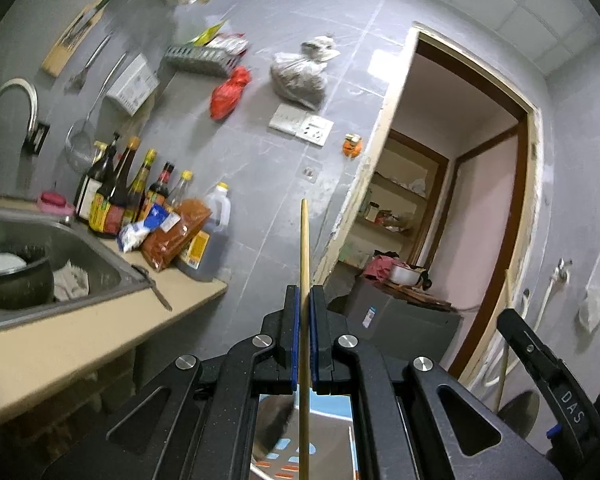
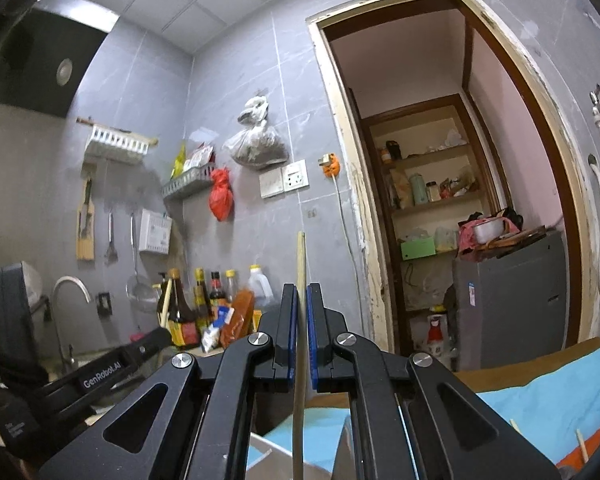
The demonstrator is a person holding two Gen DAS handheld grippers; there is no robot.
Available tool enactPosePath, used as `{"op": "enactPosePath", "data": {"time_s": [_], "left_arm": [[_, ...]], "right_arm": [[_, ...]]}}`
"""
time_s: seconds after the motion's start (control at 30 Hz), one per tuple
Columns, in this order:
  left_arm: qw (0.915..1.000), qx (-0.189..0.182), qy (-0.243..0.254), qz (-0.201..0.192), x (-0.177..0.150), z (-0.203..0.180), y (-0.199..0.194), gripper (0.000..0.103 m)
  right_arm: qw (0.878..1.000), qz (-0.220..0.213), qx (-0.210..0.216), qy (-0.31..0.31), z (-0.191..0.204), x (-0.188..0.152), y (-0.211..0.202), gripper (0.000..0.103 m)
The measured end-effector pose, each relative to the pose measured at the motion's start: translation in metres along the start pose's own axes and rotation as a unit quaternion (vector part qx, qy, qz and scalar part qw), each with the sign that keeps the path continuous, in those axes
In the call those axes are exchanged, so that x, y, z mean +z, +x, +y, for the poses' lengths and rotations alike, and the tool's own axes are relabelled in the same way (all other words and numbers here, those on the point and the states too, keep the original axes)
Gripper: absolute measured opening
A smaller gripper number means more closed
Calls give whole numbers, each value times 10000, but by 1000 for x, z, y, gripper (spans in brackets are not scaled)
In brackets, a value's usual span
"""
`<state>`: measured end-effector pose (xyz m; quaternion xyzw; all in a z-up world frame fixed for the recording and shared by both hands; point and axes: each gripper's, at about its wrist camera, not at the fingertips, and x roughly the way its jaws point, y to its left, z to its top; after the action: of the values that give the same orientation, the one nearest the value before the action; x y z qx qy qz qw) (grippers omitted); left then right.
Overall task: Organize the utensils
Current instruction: 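Lower the chopsticks into the white caddy and open both grippers, then move both tools back down over the remaining fork, spoon and chopsticks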
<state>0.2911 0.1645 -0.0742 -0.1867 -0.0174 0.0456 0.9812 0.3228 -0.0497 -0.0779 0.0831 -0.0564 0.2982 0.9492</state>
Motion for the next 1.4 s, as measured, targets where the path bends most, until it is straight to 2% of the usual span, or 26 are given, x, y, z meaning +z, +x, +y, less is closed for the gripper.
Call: {"op": "enactPosePath", "data": {"time_s": [0.13,0.33,0.47,0.67,0.73,0.8,0.9,0.93,1.0,1.07,1.13,1.2,1.27,1.33,1.4], "left_arm": [[9993,-135,318,160,-8,-8,-2,2],[9980,-245,280,507,-8,-6,-6,2],[9971,-182,361,645,-6,-7,-11,2],[9923,-372,540,1053,-8,-18,-15,4],[9907,-432,516,1183,-9,-19,-15,4],[9892,-457,489,1301,-9,-21,-16,7],[9881,-466,393,1415,-5,-25,-19,27],[9883,-477,335,1411,-3,-26,-21,32],[9880,-465,274,1444,2,-31,-23,34],[9874,-433,276,1498,8,-37,-25,44],[9876,-406,229,1502,15,-46,-28,55],[9882,-390,168,1473,21,-57,-33,64],[9890,-332,155,1431,27,-69,-37,79],[9904,-264,178,1342,30,-82,-41,88],[9914,-215,246,1271,32,-97,-46,95]], "right_arm": [[9997,110,52,-204,1,-4,-4,3],[9992,308,151,-211,-1,-2,-11,4],[9989,421,161,-137,-5,-2,-17,4],[9976,668,167,15,-11,0,-21,5],[9972,720,183,42,-11,2,-24,6],[9971,744,168,71,-12,5,-26,16],[9966,787,156,195,-17,10,-29,20],[9963,814,134,243,-19,13,-31,20],[9960,831,97,298,-23,19,-34,21],[9957,858,32,340,-28,28,-39,25],[9952,892,-36,404,-36,39,-45,34],[9946,914,-148,465,-45,49,-51,53],[9942,922,-261,489,-54,59,-59,60],[9937,951,-379,458,-62,68,-67,68],[9932,959,-489,438,-71,76,-78,82]]}}
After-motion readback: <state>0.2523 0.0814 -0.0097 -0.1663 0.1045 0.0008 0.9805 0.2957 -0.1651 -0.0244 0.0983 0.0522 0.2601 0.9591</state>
